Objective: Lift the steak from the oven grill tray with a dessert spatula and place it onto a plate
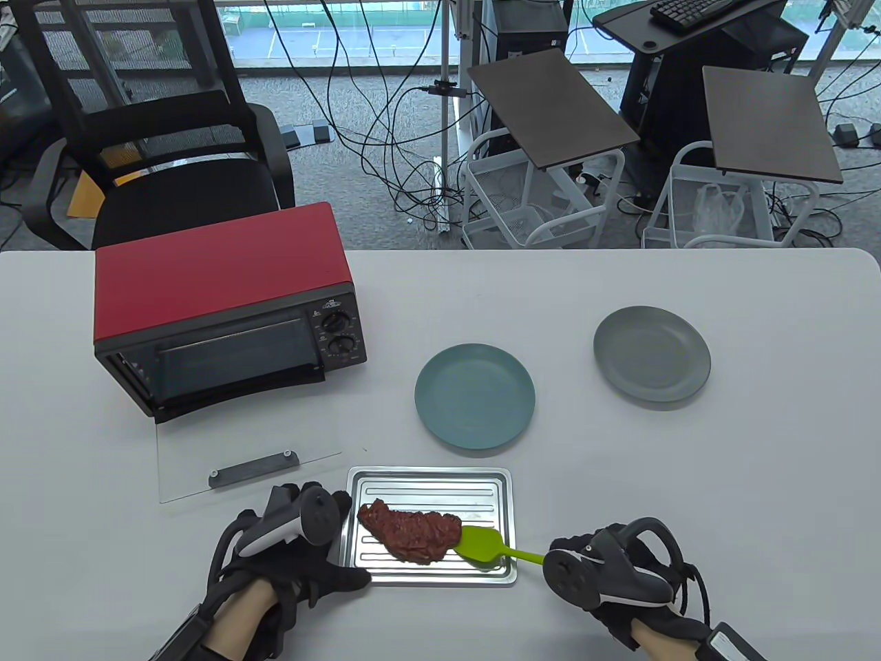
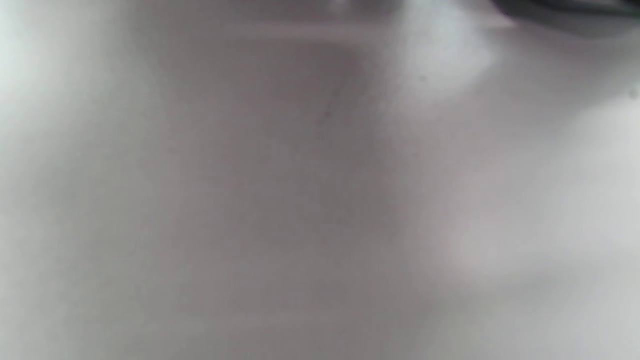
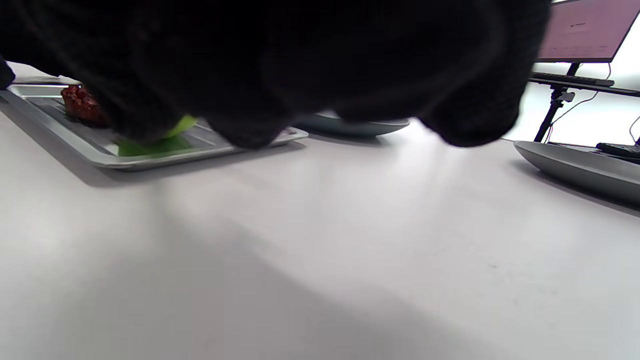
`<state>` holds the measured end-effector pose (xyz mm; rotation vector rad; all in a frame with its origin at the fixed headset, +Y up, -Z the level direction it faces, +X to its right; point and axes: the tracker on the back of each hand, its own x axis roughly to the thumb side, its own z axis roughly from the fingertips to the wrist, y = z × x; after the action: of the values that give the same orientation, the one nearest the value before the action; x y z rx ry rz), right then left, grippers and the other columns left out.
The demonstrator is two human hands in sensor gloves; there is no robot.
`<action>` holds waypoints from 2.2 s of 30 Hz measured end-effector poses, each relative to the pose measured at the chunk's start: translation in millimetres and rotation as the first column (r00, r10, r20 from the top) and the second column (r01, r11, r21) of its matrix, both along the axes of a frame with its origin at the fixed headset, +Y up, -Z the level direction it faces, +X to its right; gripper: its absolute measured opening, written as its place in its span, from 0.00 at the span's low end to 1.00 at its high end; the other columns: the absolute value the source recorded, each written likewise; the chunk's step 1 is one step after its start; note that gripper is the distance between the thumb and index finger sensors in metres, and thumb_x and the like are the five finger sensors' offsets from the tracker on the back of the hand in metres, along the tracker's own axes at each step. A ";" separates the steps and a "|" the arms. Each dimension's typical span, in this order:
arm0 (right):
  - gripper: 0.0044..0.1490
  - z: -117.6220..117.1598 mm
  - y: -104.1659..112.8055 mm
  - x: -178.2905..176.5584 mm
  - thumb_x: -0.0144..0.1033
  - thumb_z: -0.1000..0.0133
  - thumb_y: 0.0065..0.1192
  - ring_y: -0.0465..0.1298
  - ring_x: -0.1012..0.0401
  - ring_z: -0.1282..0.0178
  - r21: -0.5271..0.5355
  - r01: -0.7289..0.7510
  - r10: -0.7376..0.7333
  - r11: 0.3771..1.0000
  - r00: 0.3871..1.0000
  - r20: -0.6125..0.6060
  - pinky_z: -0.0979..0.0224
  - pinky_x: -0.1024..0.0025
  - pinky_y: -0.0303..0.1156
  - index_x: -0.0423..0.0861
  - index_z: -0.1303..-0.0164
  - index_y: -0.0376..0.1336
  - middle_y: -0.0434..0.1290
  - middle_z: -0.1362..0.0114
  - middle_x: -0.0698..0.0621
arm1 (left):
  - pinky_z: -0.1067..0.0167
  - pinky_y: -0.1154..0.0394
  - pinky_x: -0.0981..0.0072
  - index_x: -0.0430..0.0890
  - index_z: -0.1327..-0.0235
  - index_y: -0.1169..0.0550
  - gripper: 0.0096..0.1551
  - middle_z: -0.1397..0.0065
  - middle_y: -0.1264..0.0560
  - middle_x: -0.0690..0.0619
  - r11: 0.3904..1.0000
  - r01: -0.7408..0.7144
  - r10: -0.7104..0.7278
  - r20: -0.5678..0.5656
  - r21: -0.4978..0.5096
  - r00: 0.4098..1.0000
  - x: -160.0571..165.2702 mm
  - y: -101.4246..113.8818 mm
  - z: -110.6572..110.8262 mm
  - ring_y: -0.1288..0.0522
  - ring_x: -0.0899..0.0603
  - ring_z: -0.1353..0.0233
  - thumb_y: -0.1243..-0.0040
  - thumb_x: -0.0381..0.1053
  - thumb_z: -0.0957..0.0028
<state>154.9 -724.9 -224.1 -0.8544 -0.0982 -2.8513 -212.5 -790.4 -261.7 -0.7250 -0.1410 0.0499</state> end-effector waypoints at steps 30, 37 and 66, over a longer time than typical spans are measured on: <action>0.25 -13.1 -22.9 -57.2 0.54 0.50 0.69 0.79 0.59 0.80 -0.014 0.116 -0.116 0.993 0.992 -0.042 0.46 0.53 0.79 0.45 0.59 0.79 0.80 0.73 0.57 | 0.33 0.66 0.16 0.65 0.34 0.75 0.67 0.22 0.80 0.54 1.000 -0.007 0.007 0.000 -0.004 1.000 -0.2 -1.4 -0.6 0.79 0.34 0.19 0.57 0.92 0.66; 0.23 -17.9 -24.0 -71.7 0.52 0.49 0.69 0.79 0.59 0.79 -0.014 0.113 -0.114 0.993 0.992 -0.062 0.45 0.54 0.79 0.44 0.68 0.83 0.80 0.73 0.58 | 0.33 0.66 0.16 0.65 0.34 0.75 0.67 0.22 0.79 0.54 1.000 -0.009 0.009 -0.001 -0.004 1.000 -0.3 -1.6 -0.7 0.79 0.34 0.19 0.56 0.92 0.66; 0.32 -26.5 -37.4 -110.2 0.40 0.45 0.71 0.81 0.67 0.76 -0.013 0.166 -0.167 0.986 0.980 -0.111 0.46 0.72 0.85 0.30 0.92 0.88 0.83 0.75 0.44 | 0.33 0.66 0.16 0.64 0.34 0.74 0.67 0.22 0.79 0.54 1.000 -0.016 0.016 -0.003 -0.005 1.000 -1.2 -2.2 -1.4 0.79 0.34 0.19 0.56 0.91 0.65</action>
<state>44.7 -762.2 -250.6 -1.0685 -0.0186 -2.9485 -213.7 -792.6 -263.1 -0.7289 -0.1435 0.0668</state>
